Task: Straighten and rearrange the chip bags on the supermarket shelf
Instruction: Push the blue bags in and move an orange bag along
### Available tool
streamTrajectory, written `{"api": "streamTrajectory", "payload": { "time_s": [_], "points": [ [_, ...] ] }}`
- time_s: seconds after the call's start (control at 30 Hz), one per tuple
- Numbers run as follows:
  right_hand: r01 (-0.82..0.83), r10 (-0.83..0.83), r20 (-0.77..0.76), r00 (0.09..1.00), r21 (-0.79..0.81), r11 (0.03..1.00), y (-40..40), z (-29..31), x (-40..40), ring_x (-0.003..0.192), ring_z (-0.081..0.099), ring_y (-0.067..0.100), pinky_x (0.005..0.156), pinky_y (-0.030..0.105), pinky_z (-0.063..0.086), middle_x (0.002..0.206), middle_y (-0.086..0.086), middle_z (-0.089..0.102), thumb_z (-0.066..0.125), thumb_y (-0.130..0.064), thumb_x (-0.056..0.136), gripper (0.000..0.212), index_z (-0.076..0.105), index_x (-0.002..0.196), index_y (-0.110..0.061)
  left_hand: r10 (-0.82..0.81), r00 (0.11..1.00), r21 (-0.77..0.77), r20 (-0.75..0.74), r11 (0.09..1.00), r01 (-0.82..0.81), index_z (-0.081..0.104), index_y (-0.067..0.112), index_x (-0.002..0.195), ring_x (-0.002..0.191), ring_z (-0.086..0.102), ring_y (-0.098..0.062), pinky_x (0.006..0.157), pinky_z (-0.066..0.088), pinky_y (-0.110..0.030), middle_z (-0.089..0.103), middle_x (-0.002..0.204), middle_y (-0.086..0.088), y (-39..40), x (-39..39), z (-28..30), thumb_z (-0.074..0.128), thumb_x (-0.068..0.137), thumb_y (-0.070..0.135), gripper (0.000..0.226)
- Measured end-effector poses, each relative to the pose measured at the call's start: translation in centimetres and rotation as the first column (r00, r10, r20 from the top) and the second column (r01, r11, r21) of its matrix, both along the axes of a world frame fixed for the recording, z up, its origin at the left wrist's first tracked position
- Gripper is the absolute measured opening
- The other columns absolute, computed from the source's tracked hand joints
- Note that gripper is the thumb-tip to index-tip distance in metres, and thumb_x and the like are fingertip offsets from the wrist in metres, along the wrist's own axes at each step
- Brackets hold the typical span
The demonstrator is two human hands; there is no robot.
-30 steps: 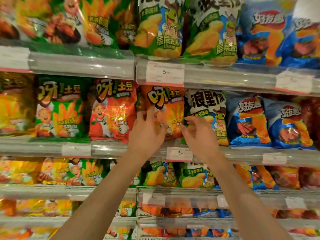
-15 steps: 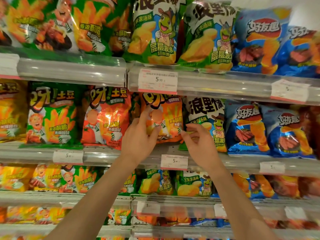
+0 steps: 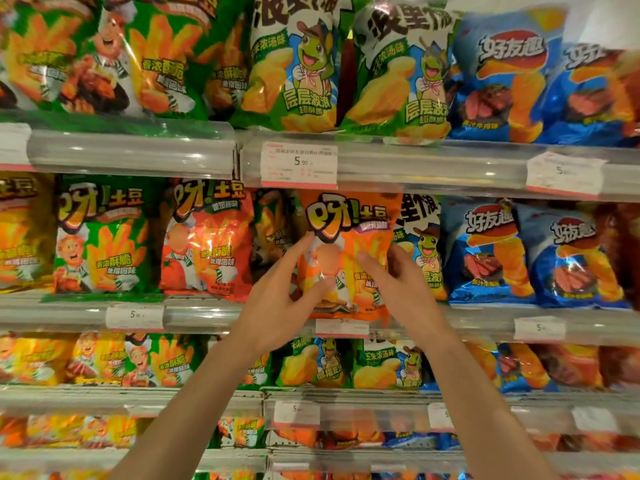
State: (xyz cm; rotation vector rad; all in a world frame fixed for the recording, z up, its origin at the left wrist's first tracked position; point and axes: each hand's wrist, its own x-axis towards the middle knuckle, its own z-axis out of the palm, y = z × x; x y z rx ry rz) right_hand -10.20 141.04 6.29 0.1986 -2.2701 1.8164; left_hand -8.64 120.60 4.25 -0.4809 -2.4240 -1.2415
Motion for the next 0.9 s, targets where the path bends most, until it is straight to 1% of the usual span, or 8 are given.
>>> {"api": "streamTrajectory", "payload": {
  "time_s": [0.13, 0.33, 0.43, 0.53, 0.63, 0.73, 0.83, 0.9],
  "points": [
    [-0.01, 0.011, 0.004, 1.0, -0.136, 0.991, 0.2, -1.3, 1.0, 0.105, 0.069, 0.001, 0.095, 0.033, 0.054, 0.113, -0.016, 0.073, 0.071, -0.045, 0.09, 0.038, 0.063, 0.124, -0.031, 0.057, 0.996, 0.069, 0.065, 0.996, -0.061, 0.008, 0.051, 0.155, 0.073, 0.067, -0.022, 0.068, 0.056, -0.052, 0.069, 0.105, -0.008, 0.5, 0.8, -0.7, 0.055, 0.091, 0.064, 0.08],
    [-0.017, 0.017, -0.005, 1.0, -0.195, 0.981, 0.2, -2.5, 3.2, 0.11, 0.069, 0.006, 0.097, 0.034, 0.054, 0.117, -0.012, 0.074, 0.069, -0.031, 0.095, 0.03, 0.065, 0.124, -0.029, 0.037, 0.993, 0.042, 0.111, 0.998, -0.042, 0.023, 0.044, 0.154, 0.065, 0.065, -0.026, 0.066, 0.056, -0.052, 0.07, 0.111, -0.012, 0.7, 2.3, -1.2, 0.054, 0.093, 0.063, 0.071],
    [0.007, -0.005, 0.009, 1.0, -0.196, 0.981, 0.0, -2.9, 4.3, 0.109, 0.069, 0.006, 0.09, 0.028, 0.056, 0.117, -0.011, 0.074, 0.069, -0.029, 0.094, 0.034, 0.063, 0.127, -0.027, -0.019, 0.997, 0.071, 0.071, 0.997, 0.014, 0.028, 0.054, 0.147, 0.075, 0.067, -0.011, 0.066, 0.057, -0.035, 0.061, 0.122, 0.02, 0.5, 3.3, -1.6, 0.055, 0.094, 0.058, 0.06],
    [0.051, -0.048, 0.028, 0.998, -0.159, 0.986, -0.9, -3.1, 6.0, 0.097, 0.071, 0.002, 0.074, 0.018, 0.055, 0.109, -0.013, 0.076, 0.069, -0.032, 0.094, 0.029, 0.064, 0.122, -0.027, -0.061, 0.995, 0.098, 0.078, 0.994, 0.053, 0.027, 0.064, 0.14, 0.077, 0.062, -0.004, 0.056, 0.044, -0.015, 0.063, 0.105, 0.019, -0.4, 4.4, -1.7, 0.056, 0.094, 0.058, 0.054],
    [0.115, -0.109, 0.049, 0.993, -0.142, 0.983, -2.8, -3.6, 8.2, 0.094, 0.072, 0.006, 0.076, 0.025, 0.056, 0.108, -0.009, 0.076, 0.071, -0.037, 0.092, 0.026, 0.065, 0.116, -0.028, -0.096, 0.991, 0.093, 0.092, 0.992, 0.087, 0.029, 0.057, 0.147, 0.071, 0.065, -0.01, 0.058, 0.049, -0.022, 0.069, 0.096, 0.015, -2.6, 6.1, -2.1, 0.055, 0.093, 0.059, 0.06],
    [0.147, -0.14, 0.054, 0.989, -0.149, 0.978, -6.4, -3.6, 11.3, 0.083, 0.071, -0.001, 0.067, 0.018, 0.052, 0.102, -0.012, 0.076, 0.071, -0.038, 0.091, 0.025, 0.065, 0.114, -0.03, -0.136, 0.986, 0.102, 0.098, 0.987, 0.126, 0.027, 0.053, 0.15, 0.108, 0.065, -0.011, 0.083, 0.055, -0.029, 0.063, 0.129, 0.022, -6.2, 8.6, -2.3, 0.055, 0.091, 0.064, 0.066],
    [0.135, -0.13, 0.043, 0.991, -0.151, 0.979, -11.5, -4.1, 14.4, 0.055, 0.06, -0.009, 0.05, 0.009, 0.044, 0.083, -0.017, 0.071, 0.069, -0.031, 0.093, 0.024, 0.064, 0.115, -0.022, -0.129, 0.988, 0.104, 0.086, 0.987, 0.12, 0.031, 0.049, 0.15, 0.114, 0.055, 0.011, 0.094, 0.049, -0.026, 0.054, 0.129, 0.035, -11.5, 11.6, -2.6, 0.057, 0.091, 0.06, 0.066],
    [0.122, -0.116, 0.049, 0.992, -0.148, 0.981, -15.5, -4.6, 15.9, 0.049, 0.056, -0.009, 0.047, 0.008, 0.041, 0.08, -0.017, 0.068, 0.068, -0.028, 0.095, 0.025, 0.063, 0.117, -0.018, -0.132, 0.986, 0.113, 0.101, 0.986, 0.121, 0.035, 0.051, 0.148, 0.115, 0.057, 0.007, 0.09, 0.052, -0.029, 0.057, 0.128, 0.033, -15.8, 13.5, -2.9, 0.058, 0.09, 0.06, 0.062]
  ]
}}
